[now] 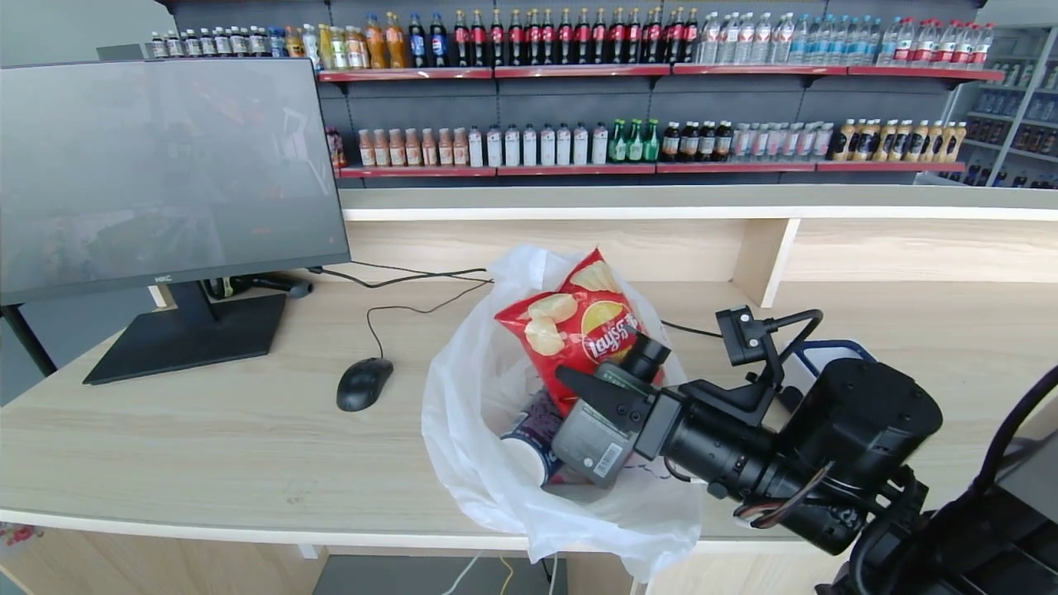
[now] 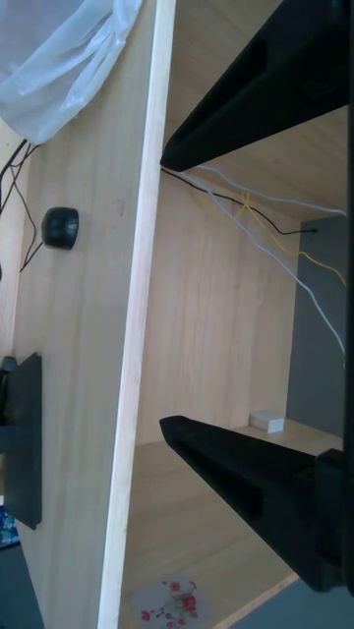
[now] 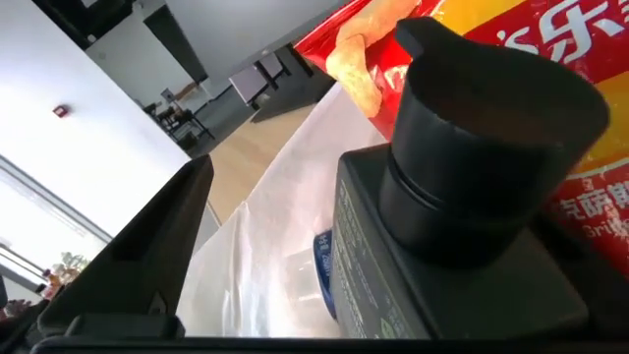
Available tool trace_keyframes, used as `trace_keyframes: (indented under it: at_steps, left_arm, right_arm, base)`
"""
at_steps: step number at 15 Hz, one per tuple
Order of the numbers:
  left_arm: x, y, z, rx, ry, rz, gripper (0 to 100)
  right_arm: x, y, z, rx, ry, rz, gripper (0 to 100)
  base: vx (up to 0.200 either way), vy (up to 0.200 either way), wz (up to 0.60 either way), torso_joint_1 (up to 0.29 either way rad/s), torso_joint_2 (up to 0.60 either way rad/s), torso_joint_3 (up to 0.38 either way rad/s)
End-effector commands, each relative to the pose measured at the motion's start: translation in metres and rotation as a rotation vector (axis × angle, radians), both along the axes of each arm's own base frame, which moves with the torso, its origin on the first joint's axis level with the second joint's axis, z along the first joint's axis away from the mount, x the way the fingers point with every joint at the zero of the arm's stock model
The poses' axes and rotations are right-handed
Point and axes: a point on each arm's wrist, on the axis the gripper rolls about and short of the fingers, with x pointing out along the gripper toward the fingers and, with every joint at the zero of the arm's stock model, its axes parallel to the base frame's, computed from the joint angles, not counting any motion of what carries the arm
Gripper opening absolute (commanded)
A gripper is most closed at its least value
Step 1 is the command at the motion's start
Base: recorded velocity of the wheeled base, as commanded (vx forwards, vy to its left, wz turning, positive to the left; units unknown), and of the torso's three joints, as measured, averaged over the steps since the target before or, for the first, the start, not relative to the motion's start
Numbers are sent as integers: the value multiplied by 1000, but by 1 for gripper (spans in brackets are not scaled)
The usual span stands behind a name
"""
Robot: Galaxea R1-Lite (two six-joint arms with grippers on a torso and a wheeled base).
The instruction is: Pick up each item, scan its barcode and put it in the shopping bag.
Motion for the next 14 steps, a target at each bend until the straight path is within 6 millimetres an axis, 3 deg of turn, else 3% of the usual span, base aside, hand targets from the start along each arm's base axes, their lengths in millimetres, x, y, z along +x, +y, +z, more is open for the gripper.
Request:
trace_keyframes:
  at_steps: [1, 5, 10, 12, 14]
  left_arm:
    - [0, 0, 0, 0, 0, -1, 100]
    - [0, 0, 0, -2, 0, 1, 100]
    - [0, 0, 0, -2, 0, -1, 100]
    - [0, 0, 0, -2, 0, -1, 100]
    - [0, 0, 0, -2, 0, -1, 100]
  right_arm:
    - [3, 3, 7, 15, -36, 0, 100]
    - [15, 10, 3, -14, -80, -13, 100]
    - [14, 18, 0, -28, -94, 4, 100]
    - [17, 20, 5, -13, -114, -6, 100]
    - [29, 22, 23, 44, -171, -75, 100]
  base:
    - [0, 0, 0, 0, 0, 0]
    - [0, 0, 0, 0, 0, 0]
    - [0, 0, 0, 0, 0, 0]
    - [0, 0, 0, 0, 0, 0]
    - [0, 0, 0, 0, 0, 0]
